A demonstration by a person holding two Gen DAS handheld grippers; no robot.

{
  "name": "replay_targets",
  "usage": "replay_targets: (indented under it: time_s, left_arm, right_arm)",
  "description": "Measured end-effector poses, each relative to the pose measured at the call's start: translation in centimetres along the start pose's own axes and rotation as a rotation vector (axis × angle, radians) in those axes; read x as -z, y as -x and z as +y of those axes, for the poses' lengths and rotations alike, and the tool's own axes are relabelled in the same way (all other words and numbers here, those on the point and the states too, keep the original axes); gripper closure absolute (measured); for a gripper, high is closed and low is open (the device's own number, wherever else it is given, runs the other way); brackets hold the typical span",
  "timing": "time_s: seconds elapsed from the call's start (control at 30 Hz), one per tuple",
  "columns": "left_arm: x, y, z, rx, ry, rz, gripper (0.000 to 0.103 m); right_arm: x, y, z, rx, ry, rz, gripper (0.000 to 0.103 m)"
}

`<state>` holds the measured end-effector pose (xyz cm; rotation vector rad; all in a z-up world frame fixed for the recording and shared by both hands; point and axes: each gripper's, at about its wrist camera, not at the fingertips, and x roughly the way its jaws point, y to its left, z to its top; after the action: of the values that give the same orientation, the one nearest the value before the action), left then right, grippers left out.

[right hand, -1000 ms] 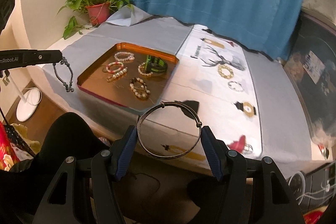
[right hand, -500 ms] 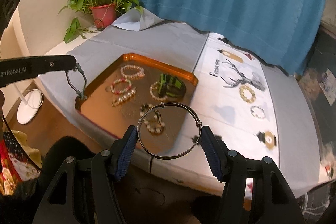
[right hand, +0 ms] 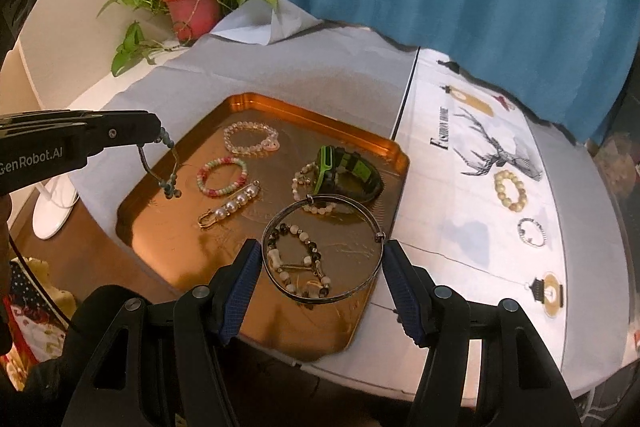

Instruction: Organize jewelry

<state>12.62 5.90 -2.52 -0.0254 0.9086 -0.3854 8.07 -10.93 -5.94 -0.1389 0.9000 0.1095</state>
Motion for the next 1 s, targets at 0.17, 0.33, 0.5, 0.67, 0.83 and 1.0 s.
replay_targets:
  time_s: [0.17,0.33,0.5,0.67,0.83,1.0]
  left_arm:
    - [-0.4,-2.2,0.3,-0.009,0.0,0.029,0.099]
    - [-0.6,-4.1,0.5,-0.036,-0.002,0.046,0.099]
    - [-0.6,-4.8,1.2,-0.081,0.04,0.069,0.004]
    - [1.3,-2.2,2.1,-0.115,0.083,0.038,0.002]
    - [5.1,1.0,1.5,-0.156,0.077,0.057,0.002]
    - [8.0,4.8,-0.6,-0.157,0.065,0.038,0.002]
  right_arm:
    - [-0.2,-2.0,-0.4,-0.003,-0.007,0.021,0.04]
    - [-0.6,-3.4,-0.4,-0.004,-0.008,0.026,0.04]
    - [-0.7,-4.9,0.2,-0.029,0.025,0.06,0.031]
    - [1.0,-3.2,0.0,-0.016,0.022,0.071,0.024]
    - [4.1,0.6,-0.8,-0.015,-0.02,0.081,0.024]
    - [6.8,5.5,-1.0,0.026,-0.043,0.043,0.024]
